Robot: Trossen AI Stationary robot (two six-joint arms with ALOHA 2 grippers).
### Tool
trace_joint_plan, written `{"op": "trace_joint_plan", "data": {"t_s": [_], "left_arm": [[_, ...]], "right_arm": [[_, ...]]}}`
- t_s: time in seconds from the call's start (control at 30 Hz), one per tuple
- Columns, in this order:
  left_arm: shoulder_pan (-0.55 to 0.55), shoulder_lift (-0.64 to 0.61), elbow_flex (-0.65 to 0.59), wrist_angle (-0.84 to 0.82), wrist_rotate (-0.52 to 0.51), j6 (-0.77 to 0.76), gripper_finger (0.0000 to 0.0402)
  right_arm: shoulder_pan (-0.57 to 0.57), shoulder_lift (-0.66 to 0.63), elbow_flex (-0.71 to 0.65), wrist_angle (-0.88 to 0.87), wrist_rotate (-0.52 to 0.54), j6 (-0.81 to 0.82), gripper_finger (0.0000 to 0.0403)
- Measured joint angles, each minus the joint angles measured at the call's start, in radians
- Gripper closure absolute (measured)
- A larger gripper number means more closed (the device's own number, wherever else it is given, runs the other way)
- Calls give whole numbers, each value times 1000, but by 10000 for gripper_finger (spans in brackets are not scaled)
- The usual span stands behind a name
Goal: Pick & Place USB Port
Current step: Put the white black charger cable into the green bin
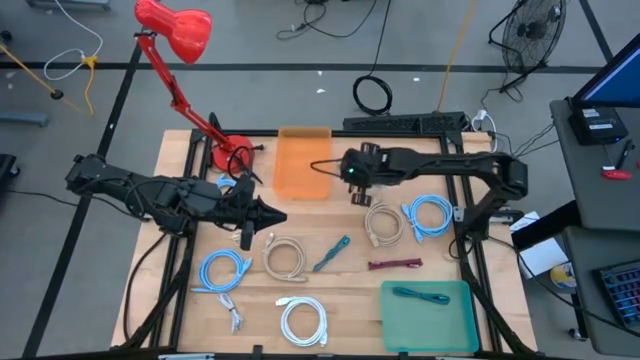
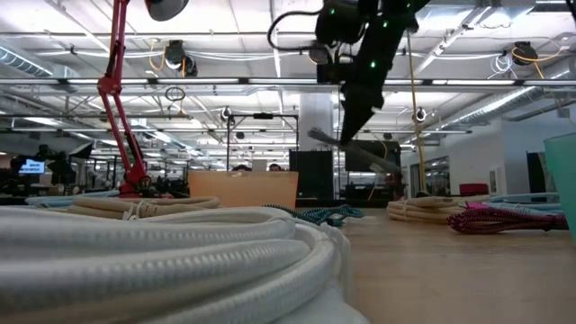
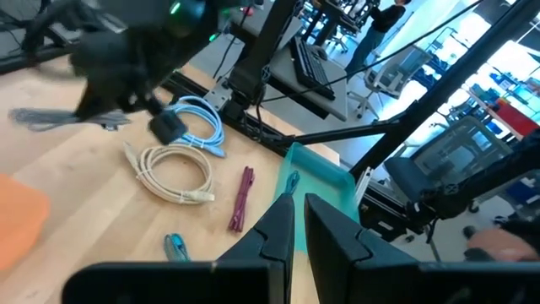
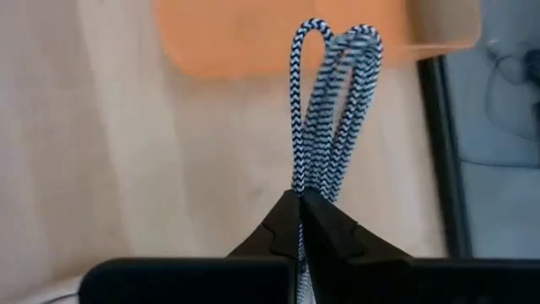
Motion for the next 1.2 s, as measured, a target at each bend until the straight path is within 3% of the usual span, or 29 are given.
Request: {"op": "trace_joint_plan", "data": {"t_s": [0.17,0.43,0.6,0.83,1.2], "left_arm": [[21,0,0,-1,0,5,369],[51,0,0,-3,5,14,369],[72,0,0,-3,39,7,369],[74,0,0,-5,61,7,369],[89,0,0,-7,95,16,369]], "right_arm": [[33,-73,-5,-113,-132,123,402],[136,-169,-2,-178,-165,236,403],[189,-167,-2,-257,-289,356,403],[385,-188,-2,-396,-293,443,403],[529,-163,-2,-391,-381,556,403]]}}
